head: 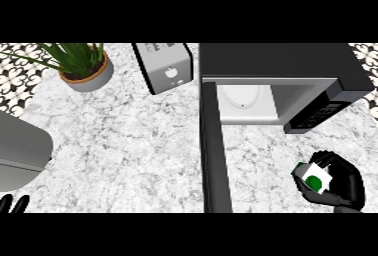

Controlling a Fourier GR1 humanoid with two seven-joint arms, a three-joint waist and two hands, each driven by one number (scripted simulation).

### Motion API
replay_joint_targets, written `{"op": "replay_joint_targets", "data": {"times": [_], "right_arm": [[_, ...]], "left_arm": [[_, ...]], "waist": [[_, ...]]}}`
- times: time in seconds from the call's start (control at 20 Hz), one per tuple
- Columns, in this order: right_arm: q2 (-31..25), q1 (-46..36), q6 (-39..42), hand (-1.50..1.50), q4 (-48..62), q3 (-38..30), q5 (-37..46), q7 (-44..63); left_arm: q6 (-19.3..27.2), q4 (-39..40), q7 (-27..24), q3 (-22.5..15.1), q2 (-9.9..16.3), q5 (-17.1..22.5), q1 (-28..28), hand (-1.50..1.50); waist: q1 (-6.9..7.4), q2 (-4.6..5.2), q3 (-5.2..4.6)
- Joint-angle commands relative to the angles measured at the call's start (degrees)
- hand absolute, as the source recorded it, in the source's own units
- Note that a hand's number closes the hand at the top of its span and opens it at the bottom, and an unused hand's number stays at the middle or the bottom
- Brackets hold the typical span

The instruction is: Pick up the milk, place it into the microwave and close the microwave

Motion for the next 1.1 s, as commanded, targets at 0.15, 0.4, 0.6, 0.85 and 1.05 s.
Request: {"op": "replay_joint_targets", "data": {"times": [0.15,0.4,0.6,0.85,1.05], "right_arm": [[2.67,6.22,4.45,1.50,-17.83,6.13,-2.01,7.80],[3.11,5.79,-0.61,1.50,-28.89,7.73,-1.22,16.44],[3.89,4.71,-5.35,1.50,-31.07,8.39,2.74,18.08],[3.67,-3.15,-10.71,1.50,-33.19,9.11,5.54,31.46],[6.70,-10.78,-13.72,1.50,-26.01,10.74,8.63,32.89]], "left_arm": [[0.21,2.49,-1.98,-0.39,-0.69,-0.64,-0.30,-1.50],[-0.98,-0.44,-2.74,-1.67,-0.68,-0.04,4.09,-1.50],[-3.09,3.87,-3.30,4.74,0.06,3.34,1.33,-1.50],[-2.75,1.36,-0.36,4.94,-0.06,4.13,1.30,-1.50],[-0.64,2.22,2.73,6.02,0.00,3.37,-3.71,-1.50]], "waist": [[-0.26,-0.11,-0.06],[0.23,-0.09,-0.03],[0.28,0.05,-0.01],[0.45,0.10,0.01],[0.51,0.23,0.03]]}}
